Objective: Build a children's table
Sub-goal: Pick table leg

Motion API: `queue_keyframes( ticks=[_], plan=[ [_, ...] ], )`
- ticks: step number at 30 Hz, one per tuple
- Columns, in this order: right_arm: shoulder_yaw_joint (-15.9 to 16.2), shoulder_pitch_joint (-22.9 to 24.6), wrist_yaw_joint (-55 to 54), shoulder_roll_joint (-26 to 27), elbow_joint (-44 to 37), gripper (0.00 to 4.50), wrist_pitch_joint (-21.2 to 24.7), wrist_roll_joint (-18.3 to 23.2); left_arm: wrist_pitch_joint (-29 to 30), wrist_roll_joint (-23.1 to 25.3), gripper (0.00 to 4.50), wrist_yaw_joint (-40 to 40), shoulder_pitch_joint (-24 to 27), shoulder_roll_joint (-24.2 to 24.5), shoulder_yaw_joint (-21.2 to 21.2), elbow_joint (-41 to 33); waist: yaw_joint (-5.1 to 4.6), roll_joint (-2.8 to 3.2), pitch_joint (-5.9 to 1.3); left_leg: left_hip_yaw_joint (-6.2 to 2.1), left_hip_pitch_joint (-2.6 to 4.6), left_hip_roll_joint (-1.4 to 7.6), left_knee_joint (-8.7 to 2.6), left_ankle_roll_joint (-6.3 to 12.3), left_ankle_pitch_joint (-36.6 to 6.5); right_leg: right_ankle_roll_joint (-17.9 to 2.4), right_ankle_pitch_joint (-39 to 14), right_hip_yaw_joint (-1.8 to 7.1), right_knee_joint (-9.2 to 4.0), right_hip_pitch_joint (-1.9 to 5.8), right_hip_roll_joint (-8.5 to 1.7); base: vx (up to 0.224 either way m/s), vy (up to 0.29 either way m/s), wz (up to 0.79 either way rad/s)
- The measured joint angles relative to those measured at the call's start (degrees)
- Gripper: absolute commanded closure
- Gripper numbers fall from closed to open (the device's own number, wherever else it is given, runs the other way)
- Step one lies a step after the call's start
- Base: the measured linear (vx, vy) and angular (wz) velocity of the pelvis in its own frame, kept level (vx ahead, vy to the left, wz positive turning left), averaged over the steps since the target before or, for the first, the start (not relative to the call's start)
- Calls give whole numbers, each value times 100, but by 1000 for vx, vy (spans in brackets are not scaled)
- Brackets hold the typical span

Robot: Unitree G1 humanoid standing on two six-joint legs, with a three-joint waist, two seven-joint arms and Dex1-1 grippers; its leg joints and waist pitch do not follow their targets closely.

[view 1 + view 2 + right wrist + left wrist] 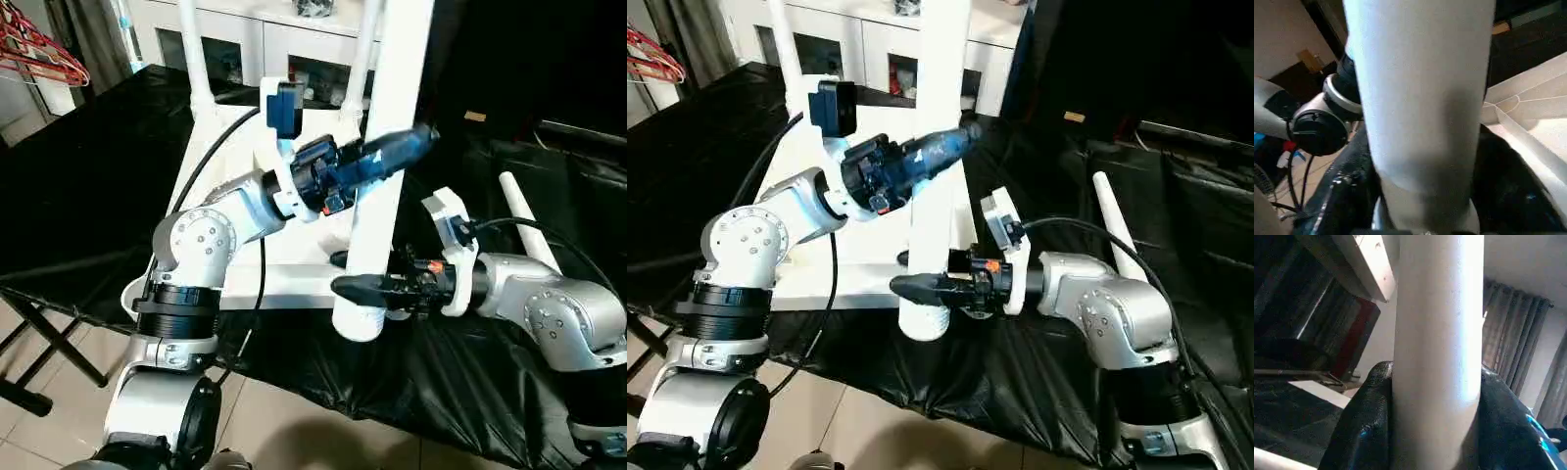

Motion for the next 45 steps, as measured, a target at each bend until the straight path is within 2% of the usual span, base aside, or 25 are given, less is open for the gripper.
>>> queue_keyframes(
  ticks=[6, 8, 12, 14, 17, 21, 22, 24, 26, 27, 30, 31, 37, 38, 43, 45],
  plan=[
    [-23, -2, -266, 65, 27, 253, -58, -55, -197, 131, 178, 247, -2, -66, 29, 128, -4, -1, 0, 0, -2, 0, 0, -1, 0, 0, 0, 0, 2, 1, 0, 0, 0, 0],
    [-89, -33, -632, 266, 126, 257, -116, -196, -497, 372, 154, 573, -32, -145, 69, 201, -7, -2, -1, -1, 0, 1, 0, -1, 1, 1, 1, -1, 3, 3, 1, 0, 0, 0],
    [-167, -140, -1396, 630, 378, 259, -306, -536, -932, 950, 145, 1279, -88, -182, 57, 432, -8, -2, -1, -2, -2, 0, 0, -6, 3, 3, 3, 0, 2, 0, 1, 0, 0, 0],
    [-192, -215, -1763, 771, 522, 259, -390, -677, -1071, 1154, 145, 1600, -101, -200, 47, 508, -7, -2, -1, -2, -2, 0, 0, -8, 5, 3, 3, -1, 2, 0, 1, 0, 0, 0],
    [-378, -418, -2760, 1272, 872, 259, -571, -990, -1260, 1594, 145, 2480, -238, -331, 43, 683, -14, -3, -1, -6, -2, 2, -1, -20, 11, 4, 4, -4, 2, -10, 1, 0, 0, 0],
    [-464, -502, -3274, 1530, 967, 260, -681, -1098, -1400, 2012, 145, 3429, -313, -596, 54, 688, -10, -5, -1, -6, -4, 1, -1, -19, 12, 6, 3, -4, -12, -8, 1, 0, 0, 0],
    [-470, -502, -3326, 1547, 969, 260, -686, -1115, -1451, 2072, 171, 3602, -315, -668, 58, 696, -10, -5, -1, -5, -5, 1, -1, -17, 11, 6, 3, -3, -16, -8, 1, 0, 0, 0],
    [-486, -505, -3530, 1682, 973, 260, -760, -1235, -1667, 2260, 178, 4192, -340, -864, 164, 796, -13, -5, -1, -5, -13, 1, -1, -17, 11, 6, 3, -4, -19, -9, 1, 0, 0, 0],
    [-469, -513, -3655, 1796, 975, 260, -778, -1287, -1775, 2331, 184, 4459, -340, -971, 189, 854, -13, -5, -1, -6, -26, 1, -1, -17, 11, 7, 2, -5, -19, -10, 2, 0, 0, 0],
    [-469, -514, -3696, 1805, 976, 260, -791, -1297, -1809, 2356, 211, 4533, -340, -985, 188, 858, -10, -5, -1, -6, -36, 1, -2, -17, 11, 7, 2, -5, -19, -13, 2, 0, 0, 0],
    [-467, -517, -3755, 1841, 975, 260, -796, -1322, -1847, 2431, 225, 4579, -340, -1022, 176, 854, -12, -5, -1, -6, -36, 1, -1, -17, 11, 8, 2, -5, -19, -13, 2, 0, 0, 0],
    [-460, -517, -3756, 1842, 969, 260, -804, -1327, -1849, 2433, 251, 4582, -340, -1020, 189, 856, -13, -5, -1, -6, -36, 1, -1, -18, 11, 9, 3, -5, -18, -13, 2, 0, 0, 0],
    [-447, -516, -3755, 1844, 926, 260, -893, -1420, -1958, 2459, 265, 4510, -340, -1014, 179, 853, -12, -4, -1, -7, -37, 1, -1, -18, 11, 9, 3, -6, -18, -13, 2, 0, 0, 0],
    [-448, -517, -3741, 1831, 916, 204, -899, -1421, -1973, 2450, 265, 4441, -340, -994, 167, 853, -12, -4, -1, -7, -37, 1, -1, -18, 11, 9, 3, -6, -18, -13, 2, 0, 0, 0],
    [-455, -519, -3166, 1487, 898, 158, -862, -1206, -1923, 2195, 265, 3646, -334, -820, 112, 854, -5, -4, -1, -7, -39, 1, -1, -17, 11, 9, 3, -6, -20, -13, 1, 0, 0, 0],
    [-407, -515, -2676, 1211, 875, 143, -705, -1051, -1705, 1935, 265, 3069, -293, -669, 77, 810, -4, -4, -1, -6, -39, 1, -1, -16, 11, 9, 3, -6, -20, -14, 1, 0, 0, 0]
  ],
)
